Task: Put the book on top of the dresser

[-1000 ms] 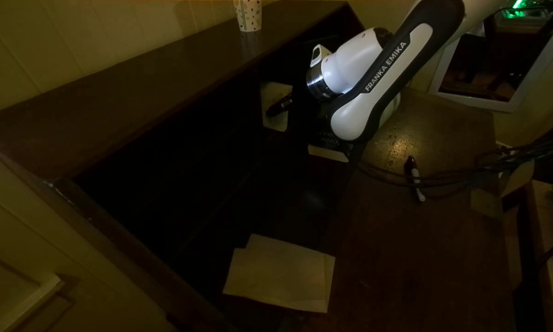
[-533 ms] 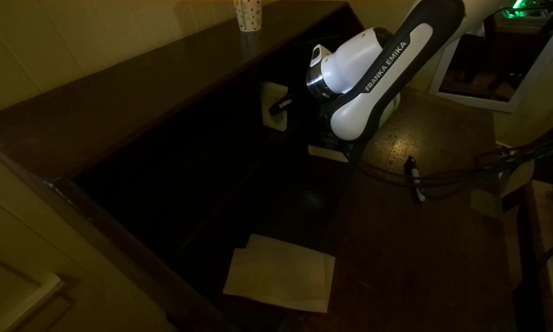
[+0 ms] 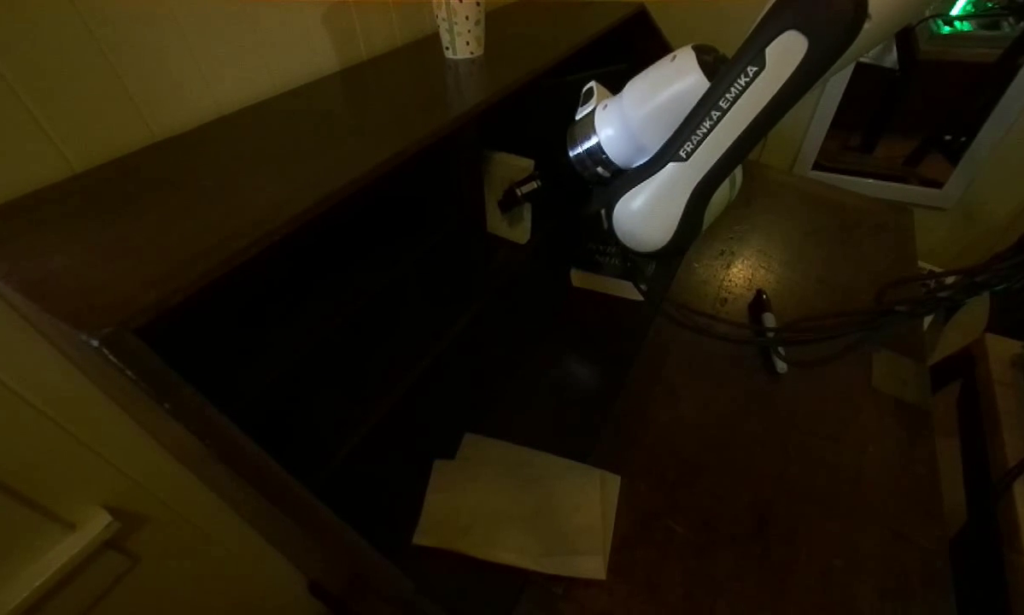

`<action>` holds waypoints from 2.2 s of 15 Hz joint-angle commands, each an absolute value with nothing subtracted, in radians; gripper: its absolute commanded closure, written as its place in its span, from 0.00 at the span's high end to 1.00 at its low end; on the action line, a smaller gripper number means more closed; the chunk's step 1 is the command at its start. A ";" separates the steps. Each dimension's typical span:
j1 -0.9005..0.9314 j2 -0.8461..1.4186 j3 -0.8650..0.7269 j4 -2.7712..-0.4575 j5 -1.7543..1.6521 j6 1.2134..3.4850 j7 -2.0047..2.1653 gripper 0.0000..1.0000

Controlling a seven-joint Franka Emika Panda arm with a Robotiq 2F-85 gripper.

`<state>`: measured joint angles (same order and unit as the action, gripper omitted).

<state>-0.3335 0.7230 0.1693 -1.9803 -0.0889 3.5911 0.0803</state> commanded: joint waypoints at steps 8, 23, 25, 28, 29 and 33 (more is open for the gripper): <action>-0.368 0.473 0.160 -2.108 -0.092 3.171 0.070 0.06; -0.237 0.265 0.055 -2.181 0.019 2.849 -0.109 0.06; -0.237 0.234 0.059 -2.204 0.036 2.837 -0.151 0.06; -0.228 0.187 0.055 -2.239 0.054 2.802 -0.205 0.06; -0.228 0.172 0.053 -2.252 0.060 2.796 -0.225 0.06; -0.203 0.092 0.021 -2.311 0.035 2.740 -0.242 0.06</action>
